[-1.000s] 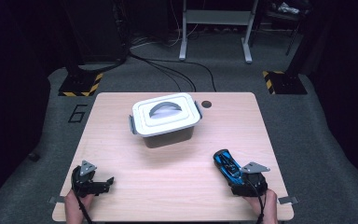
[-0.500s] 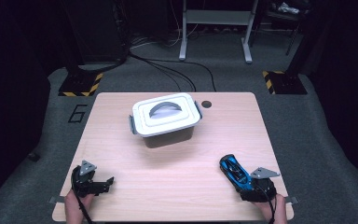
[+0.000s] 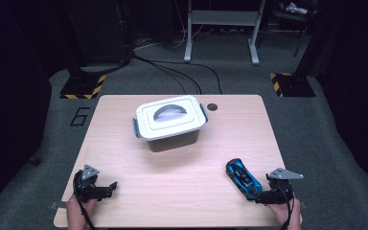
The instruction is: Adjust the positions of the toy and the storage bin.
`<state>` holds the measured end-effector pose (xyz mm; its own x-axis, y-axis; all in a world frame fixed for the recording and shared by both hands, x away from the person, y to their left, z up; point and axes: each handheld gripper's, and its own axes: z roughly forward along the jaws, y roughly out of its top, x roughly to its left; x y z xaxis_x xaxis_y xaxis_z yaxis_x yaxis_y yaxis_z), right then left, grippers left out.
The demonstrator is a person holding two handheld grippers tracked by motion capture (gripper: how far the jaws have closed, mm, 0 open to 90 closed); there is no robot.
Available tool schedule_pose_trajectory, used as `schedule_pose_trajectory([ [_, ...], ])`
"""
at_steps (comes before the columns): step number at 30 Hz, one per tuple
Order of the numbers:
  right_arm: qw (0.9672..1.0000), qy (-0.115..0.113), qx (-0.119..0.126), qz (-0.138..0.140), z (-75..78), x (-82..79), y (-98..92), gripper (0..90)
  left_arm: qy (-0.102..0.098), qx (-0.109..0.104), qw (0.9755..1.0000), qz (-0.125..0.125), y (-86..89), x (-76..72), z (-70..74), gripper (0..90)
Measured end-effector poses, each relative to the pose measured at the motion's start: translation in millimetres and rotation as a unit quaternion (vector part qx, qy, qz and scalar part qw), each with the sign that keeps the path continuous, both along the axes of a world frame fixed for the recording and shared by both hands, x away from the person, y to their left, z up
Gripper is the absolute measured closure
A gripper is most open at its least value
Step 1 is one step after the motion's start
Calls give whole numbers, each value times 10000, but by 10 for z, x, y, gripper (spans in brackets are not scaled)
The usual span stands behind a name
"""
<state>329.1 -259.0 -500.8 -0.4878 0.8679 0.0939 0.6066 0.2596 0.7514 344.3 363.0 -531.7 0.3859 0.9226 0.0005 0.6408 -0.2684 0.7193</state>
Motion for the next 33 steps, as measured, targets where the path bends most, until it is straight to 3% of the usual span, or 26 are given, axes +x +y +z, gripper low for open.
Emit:
schedule_pose_trajectory([
  [1,9997,-189,-41,-117,10,57,-89,0,-30,-20,10000,19,-3,1,-7,6],
  [4,9987,-352,-201,-324,-4,154,-186,0,-22,-21,10000,15,-2,2,-6,6],
  [6,9980,-399,-179,-456,-35,237,-260,0,-26,-24,10000,-21,-3,13,-5,6],
  [10,9972,-297,-248,-646,-121,384,-348,0,-26,-20,10000,-29,-4,15,-4,6],
  [11,9971,-237,-230,-678,-141,414,-359,0,20,7,9999,-128,6,29,3,6],
  [17,9960,-35,-445,-771,-221,520,-392,0,60,-22,10000,-33,-34,67,11,16],
  [19,9957,-93,-602,-699,-240,545,-363,8,181,-145,9996,-130,-66,87,45,22],
  [21,9953,-18,-655,-707,-251,560,-336,6,138,-220,9996,-147,-105,102,61,18],
  [23,9962,87,-579,-646,-273,596,-337,0,96,-297,9991,-282,-199,133,145,6],
  [28,9960,98,-580,-669,-272,595,-337,0,-25,-518,9982,-293,-303,216,322,3],
  [30,9961,70,-580,-663,-275,595,-337,0,-149,-660,9973,-269,-364,309,504,3],
  [31,9961,70,-580,-663,-275,595,-337,0,-149,-660,9973,-269,-364,309,504,3],
  [33,9960,67,-581,-676,-275,593,-334,0,-224,-783,9963,-255,-409,394,652,3],
])
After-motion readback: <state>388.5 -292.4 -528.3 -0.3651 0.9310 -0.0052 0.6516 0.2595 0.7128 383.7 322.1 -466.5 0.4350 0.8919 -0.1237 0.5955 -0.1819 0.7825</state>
